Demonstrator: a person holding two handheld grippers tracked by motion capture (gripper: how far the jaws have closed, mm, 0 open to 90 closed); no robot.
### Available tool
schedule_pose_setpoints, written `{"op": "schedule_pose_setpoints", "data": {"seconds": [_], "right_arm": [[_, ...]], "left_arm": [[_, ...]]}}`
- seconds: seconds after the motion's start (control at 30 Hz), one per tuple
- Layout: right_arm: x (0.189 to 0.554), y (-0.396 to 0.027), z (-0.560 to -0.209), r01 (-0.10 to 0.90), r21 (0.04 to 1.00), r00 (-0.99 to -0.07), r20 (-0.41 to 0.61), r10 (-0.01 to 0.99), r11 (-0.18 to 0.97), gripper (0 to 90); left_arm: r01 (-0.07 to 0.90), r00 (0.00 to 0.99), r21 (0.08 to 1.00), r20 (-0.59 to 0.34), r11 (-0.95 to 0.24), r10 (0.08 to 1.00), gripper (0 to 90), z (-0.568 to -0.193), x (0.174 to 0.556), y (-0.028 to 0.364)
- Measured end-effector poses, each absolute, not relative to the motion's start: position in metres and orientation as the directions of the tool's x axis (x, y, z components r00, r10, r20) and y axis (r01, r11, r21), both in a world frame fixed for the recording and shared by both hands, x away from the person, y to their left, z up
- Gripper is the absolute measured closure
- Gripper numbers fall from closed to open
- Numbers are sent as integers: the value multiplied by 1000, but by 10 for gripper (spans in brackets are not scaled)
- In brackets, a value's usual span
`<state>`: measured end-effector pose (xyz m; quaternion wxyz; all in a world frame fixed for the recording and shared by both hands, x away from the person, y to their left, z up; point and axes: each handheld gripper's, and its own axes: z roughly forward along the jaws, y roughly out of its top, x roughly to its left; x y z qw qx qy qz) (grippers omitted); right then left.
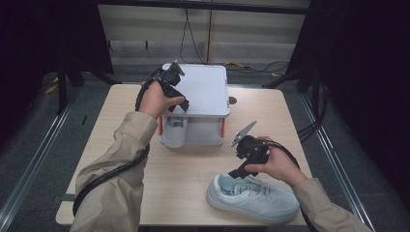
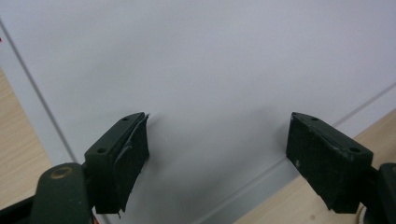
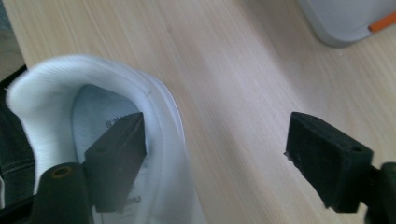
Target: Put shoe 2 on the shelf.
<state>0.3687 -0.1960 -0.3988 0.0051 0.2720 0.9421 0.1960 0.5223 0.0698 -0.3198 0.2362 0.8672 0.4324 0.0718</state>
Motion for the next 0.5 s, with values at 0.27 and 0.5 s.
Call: {"op": "schedule_pose_setpoints", "data": {"seconds": [0.27,0.5], "right_arm": [[367,-196,-404,517,351,-855,170,489,781,518],[366,-185,-395,450,337,-893,183,411,827,819]], "left_arm": [[708,616,490,-79,-508,784,143,-323,522,69],[704,614,504,-76,-501,786,145,-323,520,70]]}}
